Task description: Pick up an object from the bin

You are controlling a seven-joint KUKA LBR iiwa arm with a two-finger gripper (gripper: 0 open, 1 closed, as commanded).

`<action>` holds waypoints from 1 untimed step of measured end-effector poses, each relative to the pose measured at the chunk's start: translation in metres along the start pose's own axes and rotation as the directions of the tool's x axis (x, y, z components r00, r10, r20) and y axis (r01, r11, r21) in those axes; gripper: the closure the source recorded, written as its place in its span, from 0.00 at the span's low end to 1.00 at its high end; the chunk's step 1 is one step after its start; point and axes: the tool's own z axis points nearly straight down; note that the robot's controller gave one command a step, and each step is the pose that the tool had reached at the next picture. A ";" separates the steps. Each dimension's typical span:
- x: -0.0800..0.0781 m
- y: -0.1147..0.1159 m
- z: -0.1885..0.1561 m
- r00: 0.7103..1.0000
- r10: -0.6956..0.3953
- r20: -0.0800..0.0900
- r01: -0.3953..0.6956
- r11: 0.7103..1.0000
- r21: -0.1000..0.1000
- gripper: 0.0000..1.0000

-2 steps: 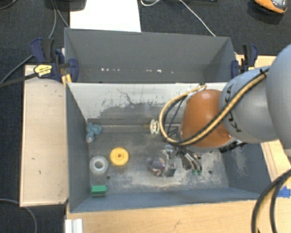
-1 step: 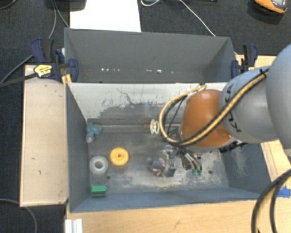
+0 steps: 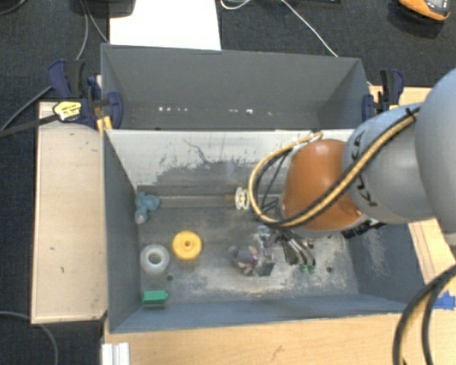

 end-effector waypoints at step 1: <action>-0.015 -0.003 -0.087 1.000 0.013 -0.005 -0.013 1.000 0.000 1.00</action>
Offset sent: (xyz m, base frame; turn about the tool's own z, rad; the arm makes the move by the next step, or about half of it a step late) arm 0.0067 -0.0432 0.1225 0.0652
